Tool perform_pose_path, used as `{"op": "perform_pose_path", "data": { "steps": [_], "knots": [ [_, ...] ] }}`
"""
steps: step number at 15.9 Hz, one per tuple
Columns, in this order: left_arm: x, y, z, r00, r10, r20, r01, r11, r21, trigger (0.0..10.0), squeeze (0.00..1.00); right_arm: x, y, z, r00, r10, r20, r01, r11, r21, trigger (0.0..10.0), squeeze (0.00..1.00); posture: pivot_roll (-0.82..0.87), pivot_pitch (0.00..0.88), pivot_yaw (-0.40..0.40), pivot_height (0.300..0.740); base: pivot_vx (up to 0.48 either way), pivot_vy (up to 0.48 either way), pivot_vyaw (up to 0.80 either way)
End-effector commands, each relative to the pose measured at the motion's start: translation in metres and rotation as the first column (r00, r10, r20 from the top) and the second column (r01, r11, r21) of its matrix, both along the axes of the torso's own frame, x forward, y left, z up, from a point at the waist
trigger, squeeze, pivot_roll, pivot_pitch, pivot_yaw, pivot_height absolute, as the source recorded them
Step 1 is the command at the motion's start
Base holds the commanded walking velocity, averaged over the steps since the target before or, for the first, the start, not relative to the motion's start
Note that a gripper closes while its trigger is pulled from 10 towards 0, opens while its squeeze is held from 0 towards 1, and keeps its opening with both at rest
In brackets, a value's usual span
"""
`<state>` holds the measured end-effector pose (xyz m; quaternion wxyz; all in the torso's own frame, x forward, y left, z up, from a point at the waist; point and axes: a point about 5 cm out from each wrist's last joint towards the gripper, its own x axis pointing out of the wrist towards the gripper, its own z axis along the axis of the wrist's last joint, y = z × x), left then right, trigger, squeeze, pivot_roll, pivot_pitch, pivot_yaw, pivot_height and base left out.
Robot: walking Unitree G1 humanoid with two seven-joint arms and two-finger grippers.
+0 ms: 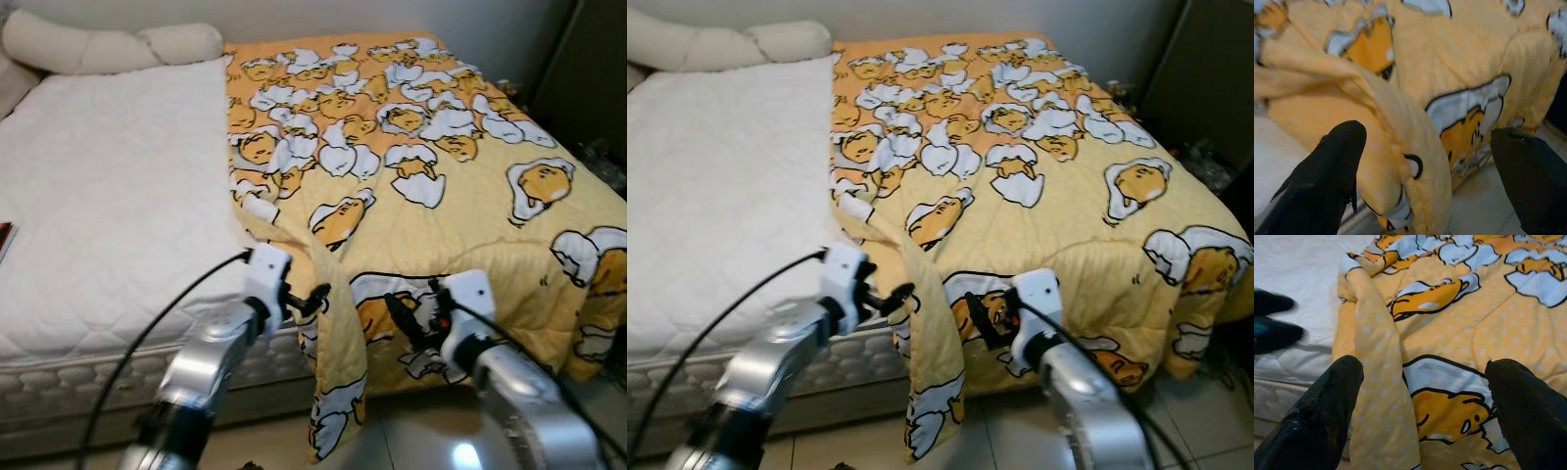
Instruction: Clean up the room
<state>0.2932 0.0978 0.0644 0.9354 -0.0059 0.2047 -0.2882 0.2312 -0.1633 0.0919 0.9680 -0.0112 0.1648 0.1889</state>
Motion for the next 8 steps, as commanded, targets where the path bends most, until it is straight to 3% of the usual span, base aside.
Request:
{"op": "perform_pose_path", "data": {
  "steps": [1, 2, 3, 8],
  "knots": [
    [0.01, -0.001, -0.011, 0.999, 0.021, -0.049, -0.02, 1.0, 0.017, 10.0, 0.23, -0.005, -0.005, 0.01, 0.999, 0.046, 0.001, -0.046, 0.999, 0.009, 10.0, 1.0, -0.12, 0.0, 0.071, 0.74, 0.0, 0.0, 0.0],
    [0.012, -0.002, -0.014, 0.998, 0.027, -0.062, -0.026, 1.0, 0.018, 10.0, 0.23, -0.007, -0.007, 0.013, 0.998, 0.062, -0.001, -0.062, 0.998, 0.004, 10.0, 1.0, -0.13, 0.0, 0.074, 0.74, 0.0, 0.0, 0.0],
    [0.019, -0.006, -0.023, 0.995, 0.06, -0.079, -0.056, 0.997, 0.045, 10.0, 0.0, -0.015, -0.012, 0.02, 0.995, 0.101, -0.013, -0.101, 0.995, -0.011, 10.0, 1.0, -0.17, 0.0, 0.085, 0.74, 0.0, 0.0, 0.0],
    [0.03, -0.014, -0.027, 0.989, 0.097, -0.111, -0.098, 0.995, 0.002, 10.0, 0.0, -0.035, -0.014, 0.034, 0.987, 0.153, -0.044, -0.153, 0.988, -0.013, 10.0, 1.0, -0.25, 0.037, 0.113, 0.74, 0.0, 0.0, 0.0]
  ]
}}
